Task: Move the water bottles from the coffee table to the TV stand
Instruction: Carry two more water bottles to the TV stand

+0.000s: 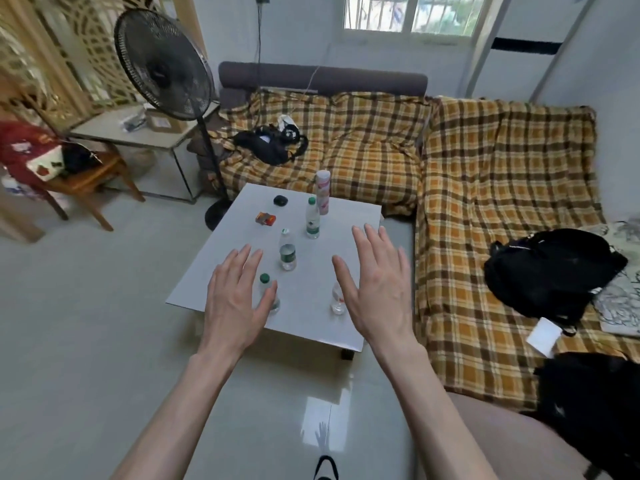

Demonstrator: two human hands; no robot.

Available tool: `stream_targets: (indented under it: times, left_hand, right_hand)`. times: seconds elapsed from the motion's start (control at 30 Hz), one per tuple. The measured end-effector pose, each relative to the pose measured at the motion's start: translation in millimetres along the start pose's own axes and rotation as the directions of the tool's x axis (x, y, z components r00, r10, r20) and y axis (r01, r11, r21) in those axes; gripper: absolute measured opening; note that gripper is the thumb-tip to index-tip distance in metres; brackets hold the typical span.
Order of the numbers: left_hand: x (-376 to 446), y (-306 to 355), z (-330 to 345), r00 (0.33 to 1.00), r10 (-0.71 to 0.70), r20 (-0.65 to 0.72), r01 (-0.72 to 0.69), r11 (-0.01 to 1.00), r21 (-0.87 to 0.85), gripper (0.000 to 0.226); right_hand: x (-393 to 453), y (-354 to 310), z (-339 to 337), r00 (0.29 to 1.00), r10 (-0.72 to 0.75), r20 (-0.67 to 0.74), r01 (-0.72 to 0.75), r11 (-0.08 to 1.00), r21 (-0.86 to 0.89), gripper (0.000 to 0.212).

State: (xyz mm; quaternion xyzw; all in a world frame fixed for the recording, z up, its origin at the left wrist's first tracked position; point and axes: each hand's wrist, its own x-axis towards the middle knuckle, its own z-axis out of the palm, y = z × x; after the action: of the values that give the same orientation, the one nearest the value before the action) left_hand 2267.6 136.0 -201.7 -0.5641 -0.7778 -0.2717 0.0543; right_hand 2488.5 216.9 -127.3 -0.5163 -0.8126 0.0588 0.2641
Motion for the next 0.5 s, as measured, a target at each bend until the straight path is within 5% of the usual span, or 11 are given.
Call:
stream_targets:
  times: [0.23,0.5]
  left_hand:
    - [59.8,-39.3,22.0,0.996,-0.086,0.033,0.085,0.996,0.027,0.062]
    - [110.3,-90.7,82.9,0.969,-0.110,0.222,0.105,0.994,0.033,0.063]
  right_hand:
    - [86.6,-8.3,50.8,0.997,-0.076,0.021,0.075,0.997,0.018,0.059]
    - [162.1,-24.6,121.0,0.993,-0.098,0.065,0.097,0.995,0.014,0.060]
